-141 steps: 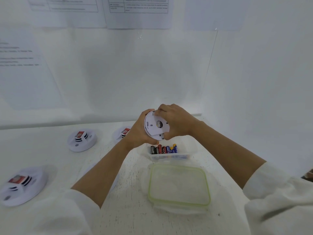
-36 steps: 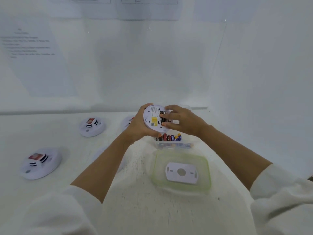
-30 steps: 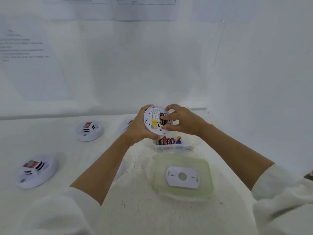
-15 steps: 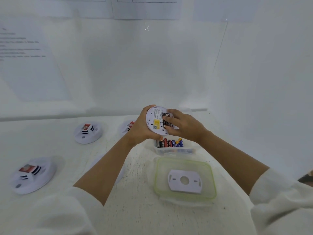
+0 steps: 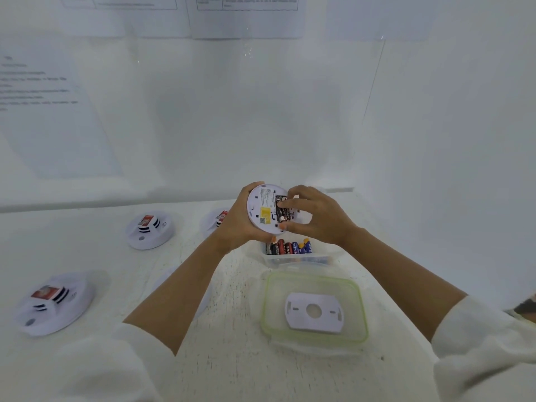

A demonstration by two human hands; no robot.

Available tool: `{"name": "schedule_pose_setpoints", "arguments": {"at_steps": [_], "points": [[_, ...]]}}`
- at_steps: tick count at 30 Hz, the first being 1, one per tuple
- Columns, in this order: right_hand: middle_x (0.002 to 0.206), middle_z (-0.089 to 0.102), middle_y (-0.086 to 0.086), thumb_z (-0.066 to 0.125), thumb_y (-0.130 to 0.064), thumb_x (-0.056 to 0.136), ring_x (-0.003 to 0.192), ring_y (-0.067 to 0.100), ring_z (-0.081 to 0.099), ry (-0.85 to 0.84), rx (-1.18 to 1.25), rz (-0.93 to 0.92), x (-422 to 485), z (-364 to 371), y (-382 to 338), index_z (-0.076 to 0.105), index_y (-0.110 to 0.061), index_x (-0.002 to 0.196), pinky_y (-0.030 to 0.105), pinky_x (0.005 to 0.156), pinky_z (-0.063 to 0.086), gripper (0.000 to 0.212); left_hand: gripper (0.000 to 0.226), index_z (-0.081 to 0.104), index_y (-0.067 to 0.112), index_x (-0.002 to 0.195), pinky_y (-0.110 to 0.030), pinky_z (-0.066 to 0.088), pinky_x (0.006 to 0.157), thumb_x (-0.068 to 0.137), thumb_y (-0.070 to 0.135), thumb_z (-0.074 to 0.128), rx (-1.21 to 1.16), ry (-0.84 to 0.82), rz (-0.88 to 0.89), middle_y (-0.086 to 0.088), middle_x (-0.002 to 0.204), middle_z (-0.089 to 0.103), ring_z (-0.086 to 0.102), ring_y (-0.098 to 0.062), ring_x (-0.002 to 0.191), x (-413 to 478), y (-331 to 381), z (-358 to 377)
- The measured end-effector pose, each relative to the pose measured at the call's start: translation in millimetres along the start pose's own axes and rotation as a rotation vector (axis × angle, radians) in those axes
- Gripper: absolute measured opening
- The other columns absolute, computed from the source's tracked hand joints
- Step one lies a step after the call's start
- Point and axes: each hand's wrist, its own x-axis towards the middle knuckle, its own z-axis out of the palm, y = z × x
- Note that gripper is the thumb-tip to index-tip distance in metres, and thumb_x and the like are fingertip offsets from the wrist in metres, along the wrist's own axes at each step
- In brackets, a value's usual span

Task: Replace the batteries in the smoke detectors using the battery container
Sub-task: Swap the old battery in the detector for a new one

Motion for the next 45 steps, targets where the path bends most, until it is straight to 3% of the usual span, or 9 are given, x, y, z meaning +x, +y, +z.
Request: {"name": "schedule_pose_setpoints", "arguments": {"at_steps": [8,13,19,24,30,34,37,40,45], "points": [[0.117,0.054,0.001,0.079,-0.037,0.069,0.102,0.008,0.041,-0.084,0.126,0.246,10.8,-12.9,-7.0,0.060,-0.016,0.120,0.024,0.088,0.029,0.059,0.100,0.030,0.019,0.131,-0.018,0.052,0.075,0.047,-0.003,0.079,0.023,-0.002,0.037,0.006,0.120,0.048,0.055,0.004,0.104,5.5,7.0,2.8],[0.115,0.049,0.001,0.079,-0.038,0.068,0.107,0.014,0.041,-0.163,0.116,0.305,12.9,-15.4,-8.4,0.061,-0.018,0.120,0.029,0.094,0.028,0.059,0.101,0.029,0.024,0.131,-0.022,0.054,0.077,0.047,0.002,0.080,0.033,-0.002,0.038,0.001,0.125,0.046,0.052,-0.011,0.112,3.1,5.9,5.0],[0.101,0.042,-0.004,0.086,-0.029,0.059,0.098,0.015,0.041,-0.174,0.180,0.334,15.7,-17.0,-10.0,0.062,-0.015,0.106,0.029,0.089,0.035,0.055,0.100,0.028,0.022,0.131,-0.020,0.053,0.078,0.047,0.003,0.079,0.048,-0.011,0.040,0.006,0.121,0.046,0.053,0.002,0.107,2.1,5.4,8.4],[0.102,0.045,-0.001,0.086,-0.019,0.059,0.080,0.000,0.039,-0.160,0.335,0.465,12.8,-35.0,-3.8,0.053,-0.017,0.097,0.014,0.071,0.033,0.050,0.107,0.029,0.021,0.132,-0.022,0.054,0.078,0.041,0.007,0.083,0.040,-0.003,0.067,0.004,0.123,0.045,0.051,-0.005,0.111,3.9,6.9,-0.5],[0.108,0.045,-0.001,0.083,-0.037,0.061,0.102,0.017,0.044,-0.615,-0.196,0.538,-6.3,-34.4,9.6,0.052,-0.017,0.114,0.029,0.086,0.035,0.065,0.104,0.028,0.019,0.132,-0.015,0.051,0.076,0.044,0.000,0.079,0.052,0.017,0.071,0.006,0.124,0.044,0.049,-0.007,0.113,1.5,6.0,-4.1],[0.119,0.045,0.004,0.080,-0.042,0.065,0.110,0.021,0.043,-0.711,-0.317,0.490,-9.3,-22.9,9.7,0.053,-0.018,0.119,0.031,0.091,0.035,0.065,0.103,0.028,0.023,0.132,-0.017,0.052,0.079,0.045,0.002,0.080,0.062,0.004,0.063,0.004,0.126,0.043,0.047,-0.007,0.115,-0.7,4.7,0.4],[0.106,0.043,-0.002,0.079,-0.036,0.068,0.101,0.016,0.041,-0.628,-0.092,0.571,-7.0,-29.8,11.9,0.052,-0.017,0.119,0.031,0.090,0.036,0.061,0.105,0.027,0.023,0.133,-0.019,0.051,0.084,0.045,0.002,0.080,0.070,-0.015,0.056,0.009,0.125,0.043,0.047,0.001,0.114,-0.7,3.7,1.7],[0.082,0.046,-0.007,0.067,-0.024,0.082,0.076,0.010,0.045,-0.261,0.183,0.599,2.0,-35.9,5.2,0.056,-0.016,0.106,0.025,0.074,0.037,0.027,0.104,0.027,0.022,0.134,-0.017,0.051,0.083,0.047,0.001,0.080,0.076,-0.026,0.058,0.010,0.125,0.043,0.047,0.010,0.109,0.0,2.3,3.5],[0.096,0.049,0.002,0.062,-0.022,0.086,0.076,0.015,0.048,-0.148,0.226,0.529,15.0,-23.7,-20.6,0.055,-0.015,0.103,0.024,0.067,0.037,0.019,0.103,0.027,0.019,0.134,-0.020,0.053,0.081,0.047,0.000,0.079,0.063,-0.015,0.080,0.006,0.123,0.044,0.051,0.011,0.104,2.4,5.1,9.8]]}}
